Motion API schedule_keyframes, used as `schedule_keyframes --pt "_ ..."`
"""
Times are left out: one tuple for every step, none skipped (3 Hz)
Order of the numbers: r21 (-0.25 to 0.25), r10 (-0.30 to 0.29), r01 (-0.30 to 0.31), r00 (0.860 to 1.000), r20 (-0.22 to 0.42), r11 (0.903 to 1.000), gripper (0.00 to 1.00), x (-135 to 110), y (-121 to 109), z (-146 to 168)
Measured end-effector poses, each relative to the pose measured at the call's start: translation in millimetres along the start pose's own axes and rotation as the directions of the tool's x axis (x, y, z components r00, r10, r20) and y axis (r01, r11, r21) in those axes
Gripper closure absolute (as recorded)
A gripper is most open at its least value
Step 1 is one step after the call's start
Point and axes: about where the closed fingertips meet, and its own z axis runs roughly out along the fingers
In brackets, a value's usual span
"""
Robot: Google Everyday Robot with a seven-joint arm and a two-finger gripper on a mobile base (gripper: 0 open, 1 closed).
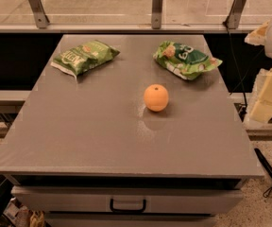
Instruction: Pick green jalapeno chip bag
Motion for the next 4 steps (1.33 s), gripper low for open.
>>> schedule_keyframes --pt "0.001 0.000 0.000 1.000 0.000 1.0000 0.00 -0.1 -0.2 -0.1" --pt "0.052 -0.024 0.021 0.998 0.058 0.9984 0.00 -16.6 -30.1 -2.8" --pt "0.136 -0.088 0.073 0.990 0.114 0.9881 0.00 -59.9 -74.0 -2.2" --pt "0.184 -0.161 0.132 0.974 0.156 0.9740 0.00 -113.1 -103.0 6.4"
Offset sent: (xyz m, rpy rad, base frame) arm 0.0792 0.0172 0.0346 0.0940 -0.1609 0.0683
